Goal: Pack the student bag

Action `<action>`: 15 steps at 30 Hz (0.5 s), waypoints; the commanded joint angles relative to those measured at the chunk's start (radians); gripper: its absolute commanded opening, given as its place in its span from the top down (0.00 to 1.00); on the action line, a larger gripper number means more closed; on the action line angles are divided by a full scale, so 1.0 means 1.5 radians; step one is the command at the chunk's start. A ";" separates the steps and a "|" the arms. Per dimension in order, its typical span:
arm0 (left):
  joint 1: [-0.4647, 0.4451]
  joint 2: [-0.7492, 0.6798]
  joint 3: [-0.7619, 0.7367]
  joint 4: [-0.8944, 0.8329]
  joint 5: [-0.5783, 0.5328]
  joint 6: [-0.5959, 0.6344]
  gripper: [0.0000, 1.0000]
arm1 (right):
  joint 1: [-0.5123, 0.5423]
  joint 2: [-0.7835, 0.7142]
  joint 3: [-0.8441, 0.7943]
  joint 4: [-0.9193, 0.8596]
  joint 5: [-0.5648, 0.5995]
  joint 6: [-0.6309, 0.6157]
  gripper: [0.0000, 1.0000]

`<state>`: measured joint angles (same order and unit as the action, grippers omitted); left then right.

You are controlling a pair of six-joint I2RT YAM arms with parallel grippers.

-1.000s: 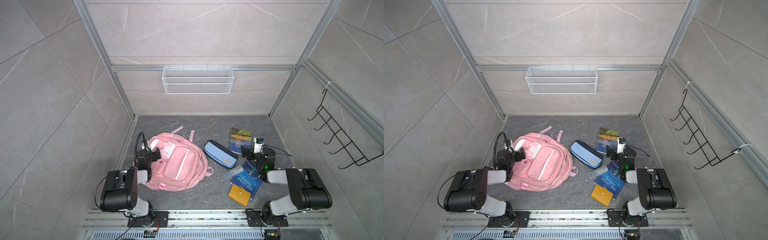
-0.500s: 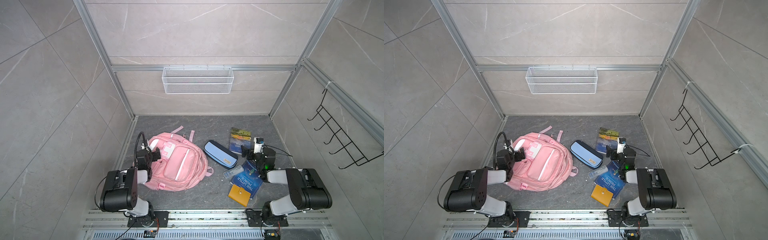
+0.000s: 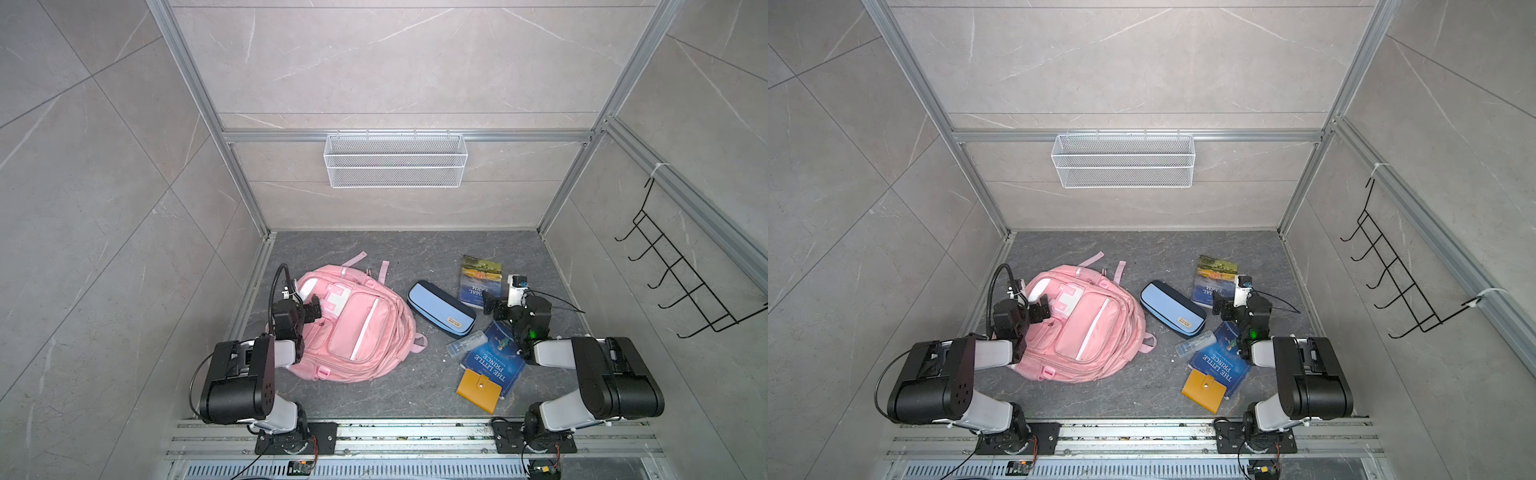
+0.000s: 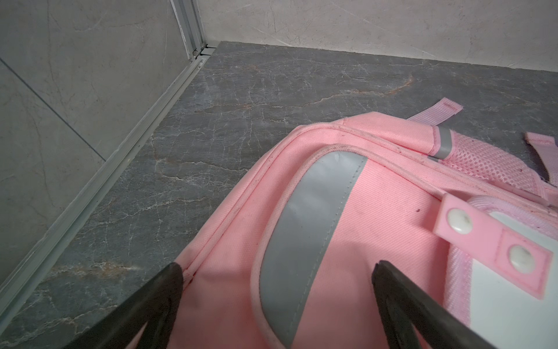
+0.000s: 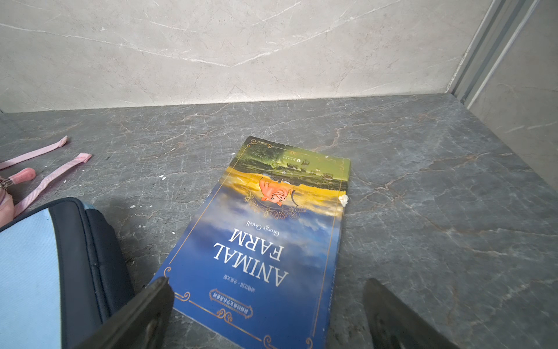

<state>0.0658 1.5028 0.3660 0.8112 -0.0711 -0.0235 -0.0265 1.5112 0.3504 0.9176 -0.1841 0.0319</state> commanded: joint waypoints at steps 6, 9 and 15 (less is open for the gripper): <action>-0.002 -0.001 0.001 0.015 0.012 0.005 0.00 | 0.004 0.005 -0.008 0.010 0.002 -0.008 0.00; -0.002 -0.001 0.001 0.015 0.013 0.005 0.00 | 0.004 0.006 -0.006 0.009 0.002 -0.007 0.00; -0.003 -0.004 0.003 0.011 0.010 0.006 0.00 | 0.004 0.002 -0.009 0.011 0.003 -0.008 0.00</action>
<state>0.0658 1.5028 0.3660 0.8112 -0.0711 -0.0235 -0.0265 1.5112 0.3504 0.9176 -0.1837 0.0319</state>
